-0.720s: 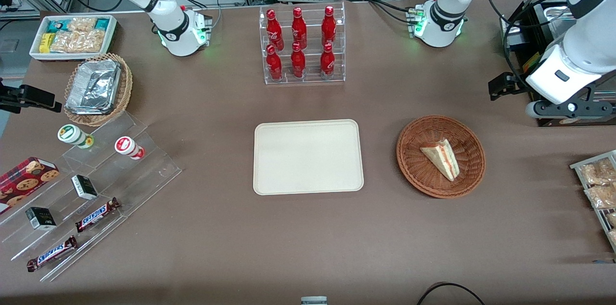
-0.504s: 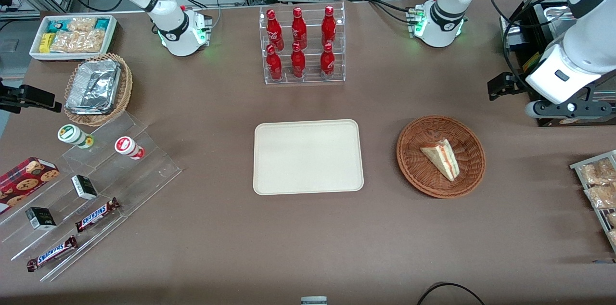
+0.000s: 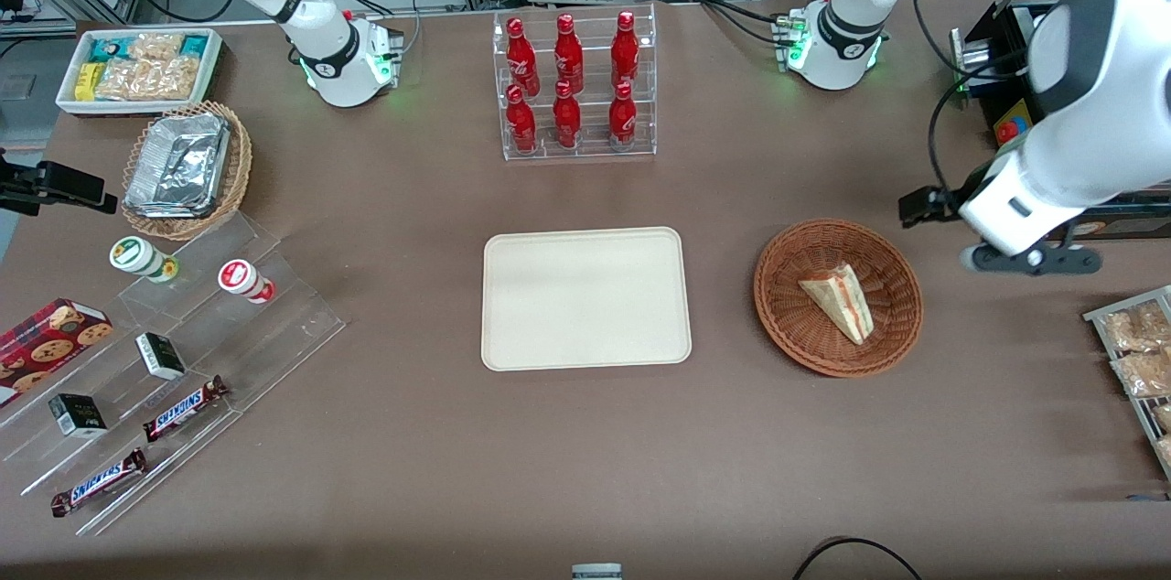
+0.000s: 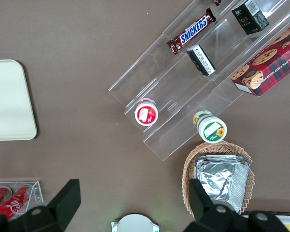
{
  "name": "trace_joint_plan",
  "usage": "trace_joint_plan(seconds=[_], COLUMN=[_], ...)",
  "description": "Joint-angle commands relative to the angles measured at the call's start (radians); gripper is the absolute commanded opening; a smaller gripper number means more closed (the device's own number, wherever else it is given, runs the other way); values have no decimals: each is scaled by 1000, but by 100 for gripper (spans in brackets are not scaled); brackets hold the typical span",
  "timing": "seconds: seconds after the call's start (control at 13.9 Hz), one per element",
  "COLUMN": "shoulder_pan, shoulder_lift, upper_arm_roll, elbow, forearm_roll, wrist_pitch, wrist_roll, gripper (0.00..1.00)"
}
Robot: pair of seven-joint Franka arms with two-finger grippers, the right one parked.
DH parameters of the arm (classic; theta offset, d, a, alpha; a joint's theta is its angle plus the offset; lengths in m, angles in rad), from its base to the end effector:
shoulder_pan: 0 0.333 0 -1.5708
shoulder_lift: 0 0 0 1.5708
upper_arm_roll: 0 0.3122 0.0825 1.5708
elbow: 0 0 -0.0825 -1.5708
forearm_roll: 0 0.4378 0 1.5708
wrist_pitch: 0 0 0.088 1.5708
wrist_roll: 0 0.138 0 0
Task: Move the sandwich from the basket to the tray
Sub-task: 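Move the left gripper over the wrapped sandwich in the wicker basket, then lower the left gripper and close it on the sandwich's wrapped end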
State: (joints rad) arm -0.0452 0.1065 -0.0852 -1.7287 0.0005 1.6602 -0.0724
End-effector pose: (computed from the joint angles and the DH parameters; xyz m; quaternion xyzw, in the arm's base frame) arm 0.6169 -0.0795 0.4489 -0.9958 0.0291 0.0872 0.0046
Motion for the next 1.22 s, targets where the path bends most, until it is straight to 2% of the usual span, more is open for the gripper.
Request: trace_joint_plan(seconds=[0.0, 0.58, 0.79, 1.15], shoulder_pan=[-10, -16, -16, -45], shoulder_lift=[-25, -25, -47, -18], upper_arm_roll=[5, 2, 1, -1], elbow=[-126, -385, -500, -500], forearm_roll=[-13, -10, -8, -8], wrist_pitch=[117, 485, 651, 697], wrist_roll=[14, 6, -194, -603], gripper=[100, 100, 100, 100])
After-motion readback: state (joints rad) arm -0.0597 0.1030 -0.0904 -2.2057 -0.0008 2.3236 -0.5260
